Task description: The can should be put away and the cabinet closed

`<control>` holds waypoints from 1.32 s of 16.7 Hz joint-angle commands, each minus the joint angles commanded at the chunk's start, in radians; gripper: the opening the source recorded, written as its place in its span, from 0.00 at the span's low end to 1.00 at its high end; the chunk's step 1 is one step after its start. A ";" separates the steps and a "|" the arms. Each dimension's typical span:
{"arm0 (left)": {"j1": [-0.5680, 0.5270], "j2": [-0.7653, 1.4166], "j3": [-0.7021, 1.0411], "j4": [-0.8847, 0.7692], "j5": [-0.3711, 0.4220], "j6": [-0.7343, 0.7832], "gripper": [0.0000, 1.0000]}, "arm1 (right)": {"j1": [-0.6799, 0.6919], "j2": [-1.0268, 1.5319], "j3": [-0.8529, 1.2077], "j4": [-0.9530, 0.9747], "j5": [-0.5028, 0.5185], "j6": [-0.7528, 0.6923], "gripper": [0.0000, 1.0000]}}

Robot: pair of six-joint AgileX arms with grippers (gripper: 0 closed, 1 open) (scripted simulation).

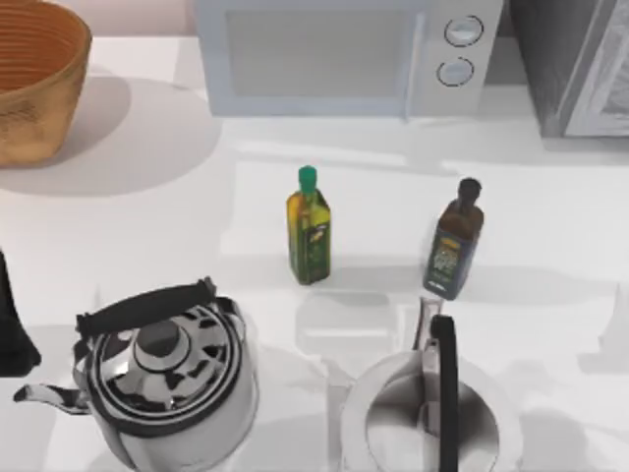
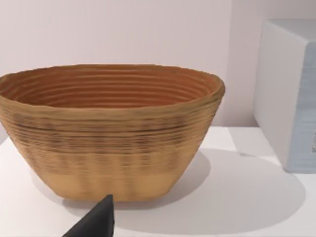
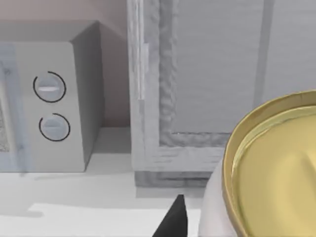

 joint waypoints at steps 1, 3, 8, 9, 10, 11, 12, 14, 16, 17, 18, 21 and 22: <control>0.000 0.000 0.000 0.000 0.000 0.000 1.00 | 0.000 -0.002 -0.001 -0.001 0.000 0.000 0.00; 0.000 0.000 0.000 0.000 0.000 0.000 1.00 | 0.000 -0.002 -0.001 -0.001 0.000 0.000 0.00; 0.000 0.000 0.000 0.000 0.000 0.000 1.00 | 0.003 0.058 0.065 -0.014 0.011 0.002 0.00; 0.000 0.000 0.000 0.000 0.000 0.000 1.00 | 0.007 0.094 0.108 -0.024 0.018 0.002 0.00; 0.000 0.000 0.000 0.000 0.000 0.000 1.00 | 0.013 0.138 0.161 -0.037 0.025 0.003 0.00; 0.000 0.000 0.000 0.000 0.000 0.000 1.00 | 0.020 0.188 0.223 -0.052 0.033 0.004 0.00; 0.000 0.000 0.000 0.000 0.000 0.000 1.00 | 0.028 0.244 0.294 -0.070 0.041 0.004 0.00; 0.000 0.000 0.000 0.000 0.000 0.000 1.00 | 0.046 0.372 0.458 -0.112 0.059 0.006 0.00; 0.000 0.000 0.000 0.000 0.000 0.000 1.00 | 0.068 0.514 0.641 -0.160 0.078 0.009 0.00; 0.000 0.000 0.000 0.000 0.000 0.000 1.00 | 0.079 0.588 0.737 -0.185 0.088 0.010 0.00; 0.000 0.000 0.000 0.000 0.000 0.000 1.00 | 0.090 0.664 0.834 -0.211 0.098 0.011 0.00; 0.000 0.000 0.000 0.000 0.000 0.000 1.00 | 0.122 0.884 1.125 -0.285 0.128 0.014 0.00; 0.000 0.000 0.000 0.000 0.000 0.000 1.00 | 0.131 0.953 1.217 -0.308 0.138 0.015 0.00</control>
